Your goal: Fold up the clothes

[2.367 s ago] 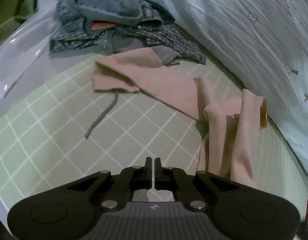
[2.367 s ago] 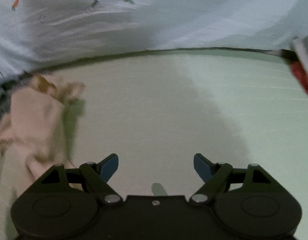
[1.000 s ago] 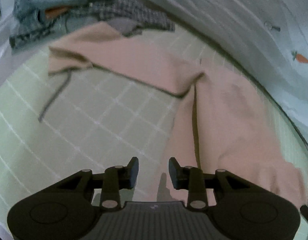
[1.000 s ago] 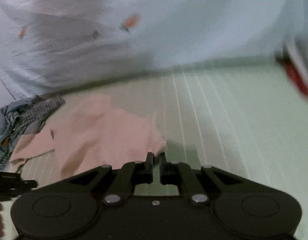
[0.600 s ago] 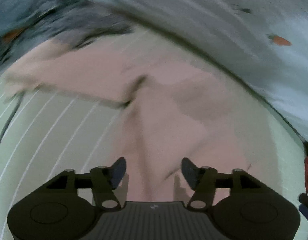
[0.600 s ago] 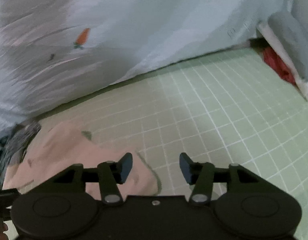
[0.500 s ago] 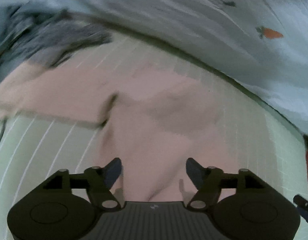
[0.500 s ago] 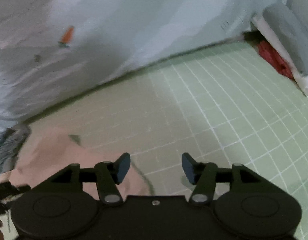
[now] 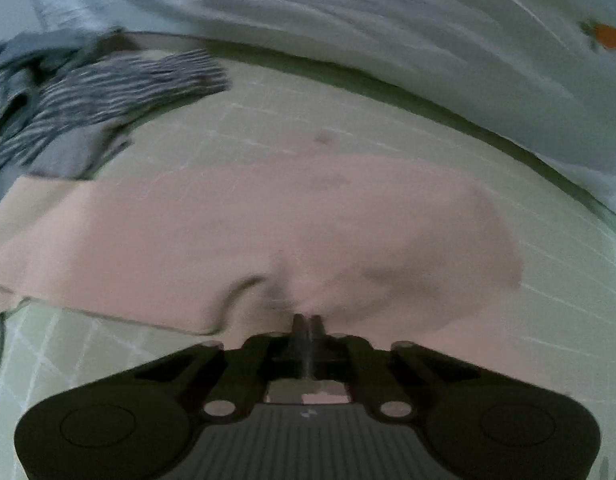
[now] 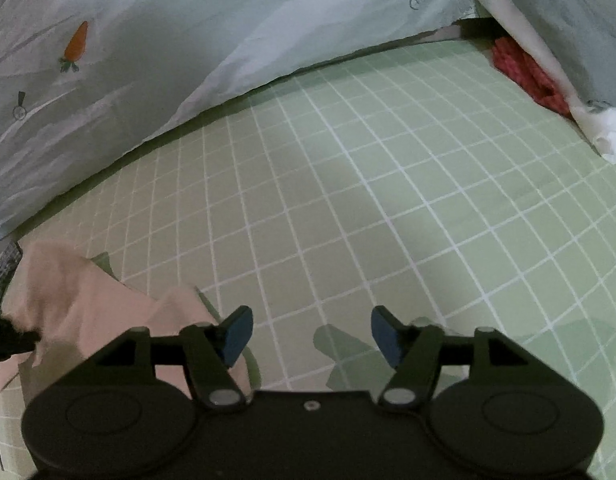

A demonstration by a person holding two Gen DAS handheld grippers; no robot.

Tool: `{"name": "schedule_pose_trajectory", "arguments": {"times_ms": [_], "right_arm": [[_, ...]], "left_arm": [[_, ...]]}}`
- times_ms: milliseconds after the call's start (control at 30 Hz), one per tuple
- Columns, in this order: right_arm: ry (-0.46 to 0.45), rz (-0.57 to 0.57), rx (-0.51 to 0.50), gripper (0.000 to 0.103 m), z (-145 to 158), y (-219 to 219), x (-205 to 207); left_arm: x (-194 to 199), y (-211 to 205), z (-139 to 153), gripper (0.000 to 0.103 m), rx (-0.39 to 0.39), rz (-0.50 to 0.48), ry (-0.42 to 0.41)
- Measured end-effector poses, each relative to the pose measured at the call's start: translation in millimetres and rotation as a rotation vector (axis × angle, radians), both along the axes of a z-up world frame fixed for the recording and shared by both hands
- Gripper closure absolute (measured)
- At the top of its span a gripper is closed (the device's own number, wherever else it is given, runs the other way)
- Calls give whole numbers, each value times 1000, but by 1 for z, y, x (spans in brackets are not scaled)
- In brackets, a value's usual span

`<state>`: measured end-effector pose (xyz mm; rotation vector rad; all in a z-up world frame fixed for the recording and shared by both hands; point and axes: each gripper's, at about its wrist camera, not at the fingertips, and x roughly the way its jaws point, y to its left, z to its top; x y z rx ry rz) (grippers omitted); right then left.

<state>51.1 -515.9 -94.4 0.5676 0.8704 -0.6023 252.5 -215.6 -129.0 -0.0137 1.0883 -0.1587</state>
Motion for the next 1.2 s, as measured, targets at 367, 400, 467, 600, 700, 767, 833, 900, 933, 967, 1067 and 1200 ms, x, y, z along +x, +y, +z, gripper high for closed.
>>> {"name": "schedule_pose_trajectory", "arguments": {"times_ms": [367,400,467,600,700,767,833,900,933,967,1067,1200], "right_arm": [[-3,62,14,37,-3,6,27],[-5,66,14,37,-2,7,30],[-9,69,7,36,-1,9,33],[-7,74,-14,34,1,10,33],[9,69,-29,33,1,10,30],[15,72,-25,33,-1,10,30],[21,78,-19,33,-3,11,30],[27,83,-12,33,-5,11,30],[30,86,-9,33,-6,12,30],[32,89,-6,33,-7,12,30],[41,97,4,33,-10,13,30],[30,145,-13,33,-6,22,36]], "left_arm": [[-7,77,19,99,-30,223,-6],[-7,67,22,85,-34,200,-23],[-7,47,26,52,-44,144,-49],[-1,-5,30,19,-70,-10,-110],[9,-39,24,17,-22,-97,-107],[17,-52,15,17,8,-133,-78],[24,-56,5,24,18,-144,-43],[27,-53,0,50,15,-138,-24],[26,-49,-1,56,17,-132,-23],[27,-44,-1,65,10,-129,-24],[24,-25,4,89,-28,-107,-34],[22,22,20,92,-143,33,-40]]}}
